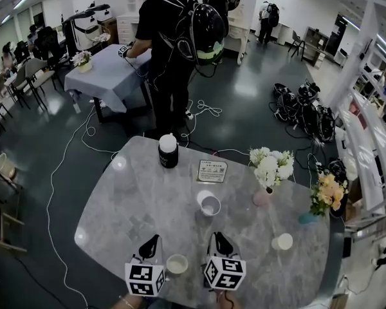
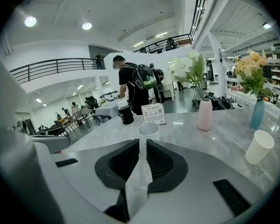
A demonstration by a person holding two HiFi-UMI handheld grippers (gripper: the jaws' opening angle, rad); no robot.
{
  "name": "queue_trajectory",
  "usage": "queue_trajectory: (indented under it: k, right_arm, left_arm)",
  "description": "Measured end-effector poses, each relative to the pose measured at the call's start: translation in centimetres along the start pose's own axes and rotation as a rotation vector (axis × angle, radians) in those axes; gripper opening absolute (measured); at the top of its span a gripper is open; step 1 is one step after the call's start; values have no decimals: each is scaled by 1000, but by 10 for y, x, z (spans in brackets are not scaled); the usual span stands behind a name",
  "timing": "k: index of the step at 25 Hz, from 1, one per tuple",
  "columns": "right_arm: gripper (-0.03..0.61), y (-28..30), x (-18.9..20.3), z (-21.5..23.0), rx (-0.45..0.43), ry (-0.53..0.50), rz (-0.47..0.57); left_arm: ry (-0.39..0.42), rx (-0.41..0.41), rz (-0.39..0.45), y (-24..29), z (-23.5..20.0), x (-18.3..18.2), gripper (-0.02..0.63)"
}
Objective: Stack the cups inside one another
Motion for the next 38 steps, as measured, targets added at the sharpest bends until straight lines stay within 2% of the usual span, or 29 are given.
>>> queue_trajectory:
  k: [14, 27, 38]
  right_arm:
    - [87, 60, 6, 13, -27, -15, -46]
    - [208, 98, 16, 21, -37, -65, -81]
    - [238, 118, 16, 21, -36, -99, -98]
  left_arm:
    - [-39, -53, -52, 28, -15, 15, -5]
    - [-56, -101, -69, 39, -28, 19, -5]
    - [-71, -119, -109, 42, -35, 31, -5]
Point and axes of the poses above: the fingertips, and each gripper's own axes: y forward along the fingers, z to its right, x out of its underside, the point moved 3 cm from there along -y, backward along the fingers, and after that the axes turned 10 degrees about y, right-handed, at the moved point
